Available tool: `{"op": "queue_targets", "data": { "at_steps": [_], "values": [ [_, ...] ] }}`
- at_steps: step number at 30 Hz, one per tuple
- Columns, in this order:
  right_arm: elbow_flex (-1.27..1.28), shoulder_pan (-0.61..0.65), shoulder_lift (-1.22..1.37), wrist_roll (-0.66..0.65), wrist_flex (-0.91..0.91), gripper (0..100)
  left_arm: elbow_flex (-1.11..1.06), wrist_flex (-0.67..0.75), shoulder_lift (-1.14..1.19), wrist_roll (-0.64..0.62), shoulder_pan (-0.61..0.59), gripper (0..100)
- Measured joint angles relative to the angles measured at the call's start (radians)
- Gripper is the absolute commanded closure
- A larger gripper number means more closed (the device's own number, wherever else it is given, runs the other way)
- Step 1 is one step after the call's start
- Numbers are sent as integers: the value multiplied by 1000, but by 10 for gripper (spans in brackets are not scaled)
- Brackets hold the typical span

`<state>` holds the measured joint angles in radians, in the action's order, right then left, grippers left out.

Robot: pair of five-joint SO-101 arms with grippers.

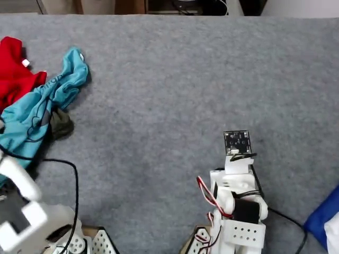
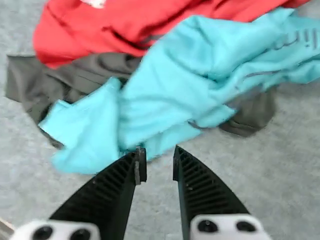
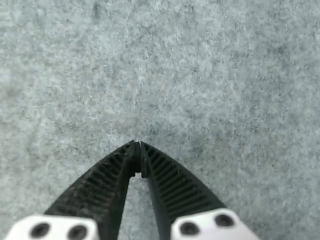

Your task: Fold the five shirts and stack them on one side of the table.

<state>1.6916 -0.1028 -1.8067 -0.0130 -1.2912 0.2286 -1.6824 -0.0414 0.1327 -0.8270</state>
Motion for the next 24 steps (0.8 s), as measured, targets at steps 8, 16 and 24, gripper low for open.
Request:
{"op": "queue_targets", "data": {
  "at_steps": [8, 16, 24],
  "values": [
    [0, 0, 0, 0, 0, 992, 164, -66, 213, 152, -161, 843],
    [0, 0, 0, 0, 0, 992, 87, -66, 233, 212, -236, 843],
    [0, 0, 0, 0, 0, 992, -26, -64, 241, 212, -245, 874]
  ]
}}
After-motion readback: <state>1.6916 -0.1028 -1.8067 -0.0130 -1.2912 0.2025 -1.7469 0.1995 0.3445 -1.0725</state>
